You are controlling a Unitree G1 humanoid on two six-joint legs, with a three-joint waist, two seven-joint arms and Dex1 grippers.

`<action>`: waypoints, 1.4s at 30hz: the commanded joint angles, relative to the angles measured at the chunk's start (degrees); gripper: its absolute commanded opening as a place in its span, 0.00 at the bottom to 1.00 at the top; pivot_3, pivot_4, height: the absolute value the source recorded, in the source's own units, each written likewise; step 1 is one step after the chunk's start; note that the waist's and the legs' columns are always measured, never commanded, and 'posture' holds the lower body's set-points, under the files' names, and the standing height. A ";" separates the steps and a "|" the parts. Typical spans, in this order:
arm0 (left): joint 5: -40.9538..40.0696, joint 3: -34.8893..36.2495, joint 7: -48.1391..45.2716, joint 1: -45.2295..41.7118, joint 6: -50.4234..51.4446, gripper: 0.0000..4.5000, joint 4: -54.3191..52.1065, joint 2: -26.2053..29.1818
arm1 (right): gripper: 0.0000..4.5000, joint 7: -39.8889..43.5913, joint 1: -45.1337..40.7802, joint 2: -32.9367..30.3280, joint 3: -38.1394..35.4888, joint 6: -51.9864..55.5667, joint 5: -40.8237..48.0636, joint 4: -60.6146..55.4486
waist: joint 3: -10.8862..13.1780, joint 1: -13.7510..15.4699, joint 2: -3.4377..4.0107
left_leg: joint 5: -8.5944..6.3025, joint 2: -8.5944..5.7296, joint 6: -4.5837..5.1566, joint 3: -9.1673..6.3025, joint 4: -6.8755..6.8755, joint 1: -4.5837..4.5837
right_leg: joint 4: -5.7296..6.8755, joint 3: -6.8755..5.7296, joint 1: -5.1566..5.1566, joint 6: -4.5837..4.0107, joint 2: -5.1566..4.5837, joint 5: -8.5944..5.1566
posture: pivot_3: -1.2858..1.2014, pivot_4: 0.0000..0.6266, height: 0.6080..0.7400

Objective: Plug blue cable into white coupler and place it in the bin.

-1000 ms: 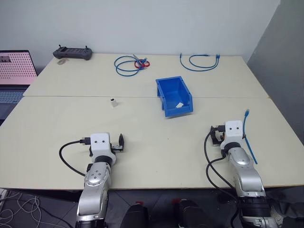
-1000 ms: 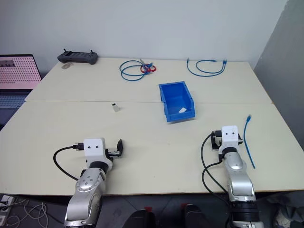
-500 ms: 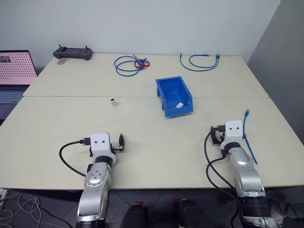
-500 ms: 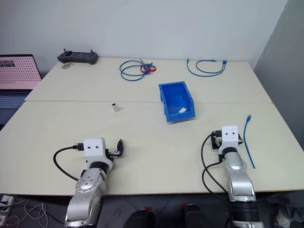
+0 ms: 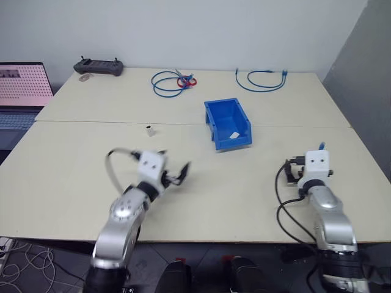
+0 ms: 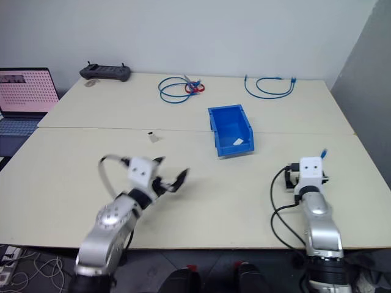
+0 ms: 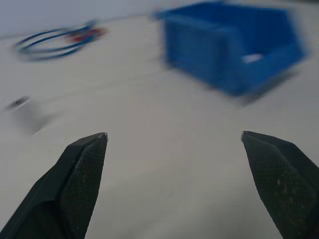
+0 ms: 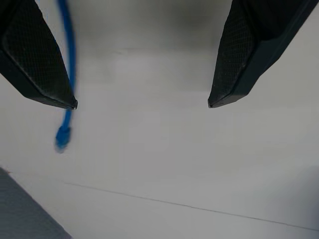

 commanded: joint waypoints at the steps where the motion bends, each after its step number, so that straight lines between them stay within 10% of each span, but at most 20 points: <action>1: -5.09 -4.70 -12.99 -6.70 1.16 1.00 3.32 2.25 | 0.99 2.44 -4.60 -3.75 -3.32 2.06 2.37 4.86 | -0.02 -0.37 0.04 | 0.00 0.02 0.00 0.03 -0.03 0.03 | -0.03 0.03 0.00 0.00 0.04 0.00 | 0.52 0.24 1.00; 17: 0.95 -12.43 -30.38 -24.69 -13.19 1.00 29.31 -2.56 | 0.99 11.51 -23.21 -10.53 -6.39 -0.37 9.06 46.24 | 0.03 -1.12 0.13 | 0.01 0.19 0.01 0.05 0.00 0.06 | 0.01 0.18 0.01 -0.30 0.30 0.06 | 0.52 0.24 1.00; 36: 0.91 -10.60 -28.55 -20.92 -12.00 1.00 25.17 -0.63 | 0.03 16.09 -22.71 -9.14 -1.58 -3.30 8.10 48.67 | -0.06 -1.58 0.04 | 0.01 0.22 0.01 0.04 0.02 0.13 | 0.09 0.19 0.04 -0.29 0.29 0.06 | 0.52 0.24 1.00; 42: 0.29 -10.87 -29.49 -15.45 -10.61 1.00 19.09 1.89 | 0.01 23.61 -17.51 -11.81 5.17 -8.16 4.89 40.26 | -0.07 -1.60 0.04 | 0.01 0.23 0.01 0.01 -0.01 0.13 | 0.09 0.20 0.04 -0.29 0.29 0.06 | 0.52 0.24 1.00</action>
